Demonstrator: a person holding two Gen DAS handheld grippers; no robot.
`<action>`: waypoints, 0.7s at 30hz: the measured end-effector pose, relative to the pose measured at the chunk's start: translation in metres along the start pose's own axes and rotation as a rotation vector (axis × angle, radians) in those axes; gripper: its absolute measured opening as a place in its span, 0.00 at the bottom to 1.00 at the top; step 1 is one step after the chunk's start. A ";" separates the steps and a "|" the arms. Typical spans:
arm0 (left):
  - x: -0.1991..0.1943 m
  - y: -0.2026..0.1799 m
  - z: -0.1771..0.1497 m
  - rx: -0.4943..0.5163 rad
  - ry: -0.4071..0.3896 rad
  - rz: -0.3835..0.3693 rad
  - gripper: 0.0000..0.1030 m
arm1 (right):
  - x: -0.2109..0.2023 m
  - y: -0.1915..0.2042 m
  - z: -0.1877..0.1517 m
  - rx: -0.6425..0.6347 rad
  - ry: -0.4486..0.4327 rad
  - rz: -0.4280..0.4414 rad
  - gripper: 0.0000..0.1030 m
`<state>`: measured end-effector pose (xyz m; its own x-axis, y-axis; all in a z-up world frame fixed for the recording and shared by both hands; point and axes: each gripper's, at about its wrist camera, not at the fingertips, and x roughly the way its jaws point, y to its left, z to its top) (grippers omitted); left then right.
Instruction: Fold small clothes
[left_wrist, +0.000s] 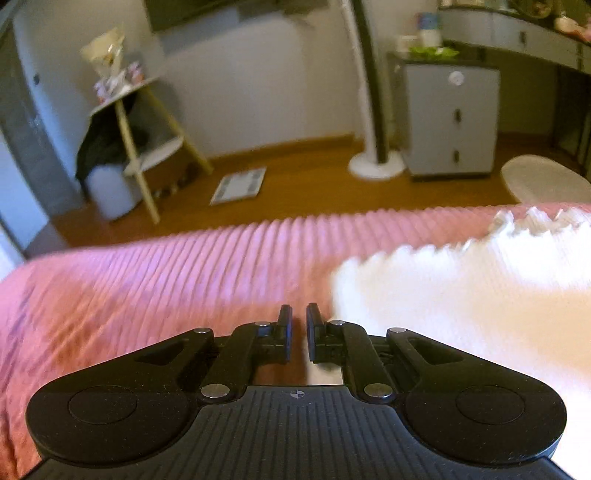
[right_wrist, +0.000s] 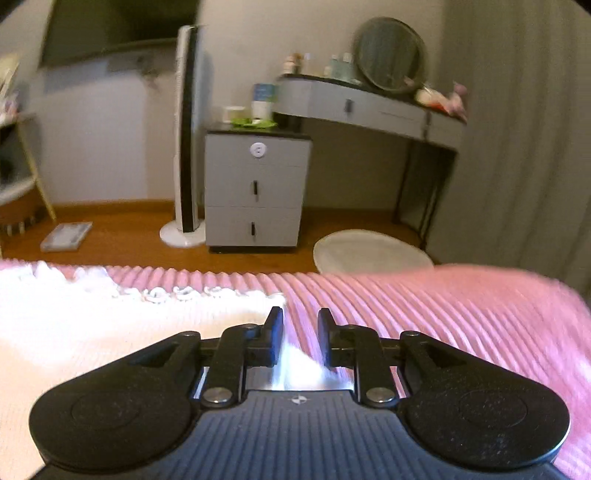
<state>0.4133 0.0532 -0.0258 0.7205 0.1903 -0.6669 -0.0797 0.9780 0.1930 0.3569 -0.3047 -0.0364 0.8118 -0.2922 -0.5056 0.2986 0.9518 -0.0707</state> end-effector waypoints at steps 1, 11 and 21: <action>-0.009 0.008 -0.002 -0.037 -0.014 -0.037 0.17 | -0.013 -0.004 -0.002 0.020 -0.020 0.025 0.20; -0.086 0.080 -0.093 -0.315 0.079 -0.350 0.56 | -0.154 0.027 -0.087 -0.055 -0.017 0.447 0.25; -0.076 0.068 -0.104 -0.214 0.148 -0.380 0.45 | -0.136 0.064 -0.102 -0.144 0.115 0.388 0.22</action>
<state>0.2813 0.1141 -0.0368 0.6207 -0.1907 -0.7605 0.0200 0.9735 -0.2278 0.2148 -0.1946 -0.0600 0.7865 0.0950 -0.6103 -0.0977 0.9948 0.0289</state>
